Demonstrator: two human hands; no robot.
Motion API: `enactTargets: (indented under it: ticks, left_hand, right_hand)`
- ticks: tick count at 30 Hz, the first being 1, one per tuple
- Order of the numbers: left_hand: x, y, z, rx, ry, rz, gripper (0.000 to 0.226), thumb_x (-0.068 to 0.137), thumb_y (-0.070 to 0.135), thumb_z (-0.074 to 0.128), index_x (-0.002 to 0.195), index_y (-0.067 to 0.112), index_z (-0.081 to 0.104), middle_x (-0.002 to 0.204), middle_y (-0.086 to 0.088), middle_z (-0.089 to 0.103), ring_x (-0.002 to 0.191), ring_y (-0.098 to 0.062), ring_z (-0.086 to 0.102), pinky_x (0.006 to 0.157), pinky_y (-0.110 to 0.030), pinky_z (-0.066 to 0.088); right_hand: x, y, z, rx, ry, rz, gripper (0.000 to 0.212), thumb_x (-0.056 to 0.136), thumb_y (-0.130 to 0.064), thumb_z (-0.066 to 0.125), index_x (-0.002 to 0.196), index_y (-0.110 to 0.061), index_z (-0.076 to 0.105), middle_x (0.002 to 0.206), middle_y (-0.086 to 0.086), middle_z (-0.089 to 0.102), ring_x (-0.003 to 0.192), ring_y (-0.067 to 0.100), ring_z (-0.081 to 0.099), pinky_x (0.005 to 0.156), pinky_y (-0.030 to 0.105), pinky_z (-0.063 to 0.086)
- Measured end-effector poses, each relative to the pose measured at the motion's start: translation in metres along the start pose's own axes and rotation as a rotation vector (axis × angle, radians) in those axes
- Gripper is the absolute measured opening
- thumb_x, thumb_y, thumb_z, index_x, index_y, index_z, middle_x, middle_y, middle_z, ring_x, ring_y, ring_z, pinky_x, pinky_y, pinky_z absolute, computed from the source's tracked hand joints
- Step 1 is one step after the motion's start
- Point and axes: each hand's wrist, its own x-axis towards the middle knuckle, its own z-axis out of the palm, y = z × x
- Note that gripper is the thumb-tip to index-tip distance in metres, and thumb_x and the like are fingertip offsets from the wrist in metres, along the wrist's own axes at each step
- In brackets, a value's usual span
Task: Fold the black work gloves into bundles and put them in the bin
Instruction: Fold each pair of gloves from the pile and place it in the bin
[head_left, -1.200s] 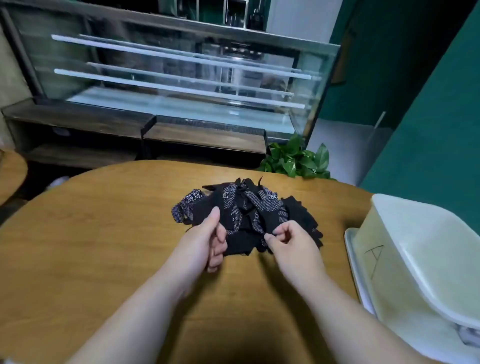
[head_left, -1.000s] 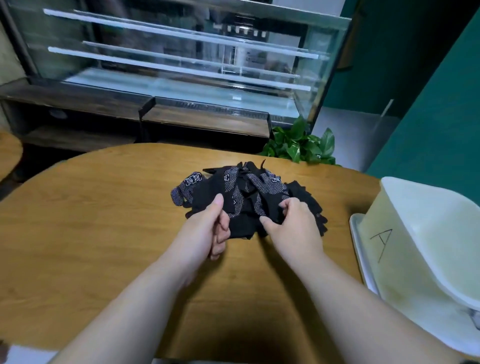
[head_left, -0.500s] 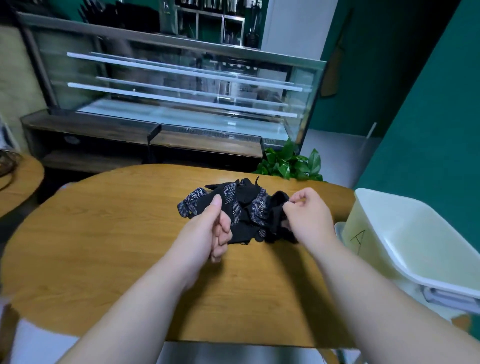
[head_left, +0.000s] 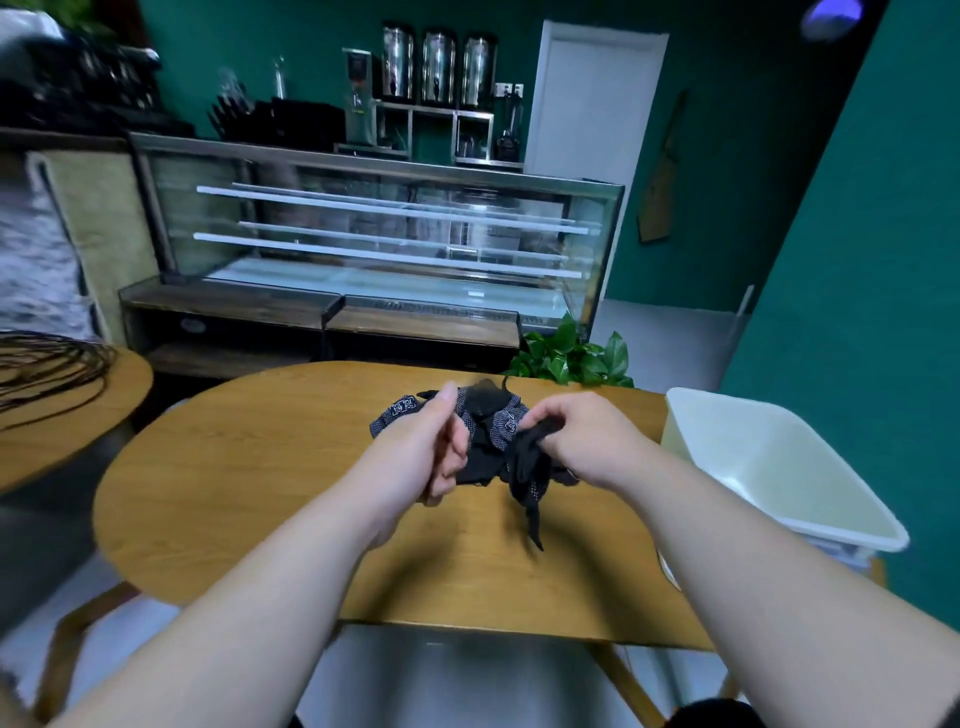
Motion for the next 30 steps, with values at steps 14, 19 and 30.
enactTargets:
  ticks: [14,19,30]
  left_hand:
    - [0.042,-0.077,0.002,0.306,0.149,0.180,0.062,0.075,0.032,0.082,0.128,0.028,0.049,0.127,0.008,0.055,0.117,-0.002,0.053,0.092,-0.017,0.041]
    - [0.068,-0.128,-0.015,0.129,0.033,0.112,0.085,0.063,0.045,0.077,0.139,0.028,0.043,0.128,0.007,0.062,0.118,-0.005,0.057,0.099,-0.025,0.045]
    - [0.075,-0.146,-0.032,0.097,0.077,0.033,0.012,0.089,0.023,0.073,0.077,0.024,0.072,0.071,-0.003,0.071,0.059,-0.019,0.061,0.060,-0.032,0.045]
  right_hand:
    - [0.030,0.024,0.031,0.056,-0.009,-0.137,0.019,0.092,-0.035,0.068,0.076,-0.025,0.068,0.072,-0.010,0.066,0.068,0.011,0.057,0.075,0.038,0.052]
    - [0.044,0.040,0.056,0.479,-0.061,-0.045,0.018,0.098,-0.021,0.061,0.082,-0.020,0.067,0.064,-0.004,0.060,0.057,0.012,0.051,0.059,0.031,0.042]
    - [0.050,0.076,0.093,0.903,0.124,0.034,0.013,0.101,-0.019,0.055,0.097,-0.015,0.067,0.088,0.008,0.073,0.074,0.020,0.064,0.056,0.027,0.045]
